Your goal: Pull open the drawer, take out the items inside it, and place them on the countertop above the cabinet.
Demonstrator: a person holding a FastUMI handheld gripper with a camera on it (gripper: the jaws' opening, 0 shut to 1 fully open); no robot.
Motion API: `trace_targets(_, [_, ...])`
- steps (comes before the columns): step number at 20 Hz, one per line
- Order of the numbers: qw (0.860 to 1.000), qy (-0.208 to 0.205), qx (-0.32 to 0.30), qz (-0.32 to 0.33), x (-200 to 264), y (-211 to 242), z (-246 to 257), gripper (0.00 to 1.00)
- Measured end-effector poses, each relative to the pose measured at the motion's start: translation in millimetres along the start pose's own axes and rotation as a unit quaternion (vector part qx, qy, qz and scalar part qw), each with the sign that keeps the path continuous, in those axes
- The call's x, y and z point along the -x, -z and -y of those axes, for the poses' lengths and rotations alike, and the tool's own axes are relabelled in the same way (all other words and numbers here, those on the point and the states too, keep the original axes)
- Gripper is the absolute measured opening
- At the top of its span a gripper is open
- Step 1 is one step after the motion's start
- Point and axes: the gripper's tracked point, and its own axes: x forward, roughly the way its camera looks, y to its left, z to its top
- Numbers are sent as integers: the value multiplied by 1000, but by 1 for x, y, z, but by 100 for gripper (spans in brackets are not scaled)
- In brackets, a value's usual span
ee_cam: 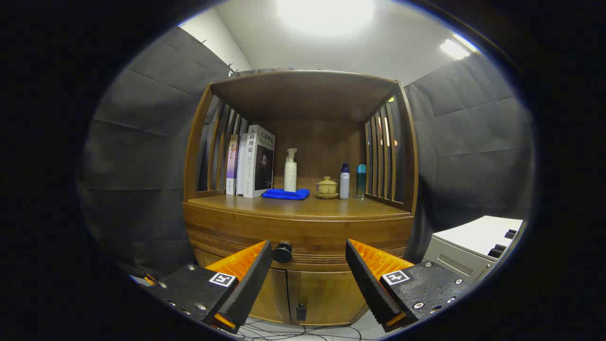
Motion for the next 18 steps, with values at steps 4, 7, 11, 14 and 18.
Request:
trace_targets(4, [1000, 7, 1, -4, -1, 3, 0, 96])
trace_targets(7, [1000, 5, 2, -4, 0, 3, -2, 96])
trace_targets(11, [1000, 3, 5, -4, -1, 2, -3, 96])
trace_targets(14, [1000, 6, 15, -4, 0, 1, -2, 96])
trace_targets(18, [1000, 2, 14, -1, 1, -1, -6, 96])
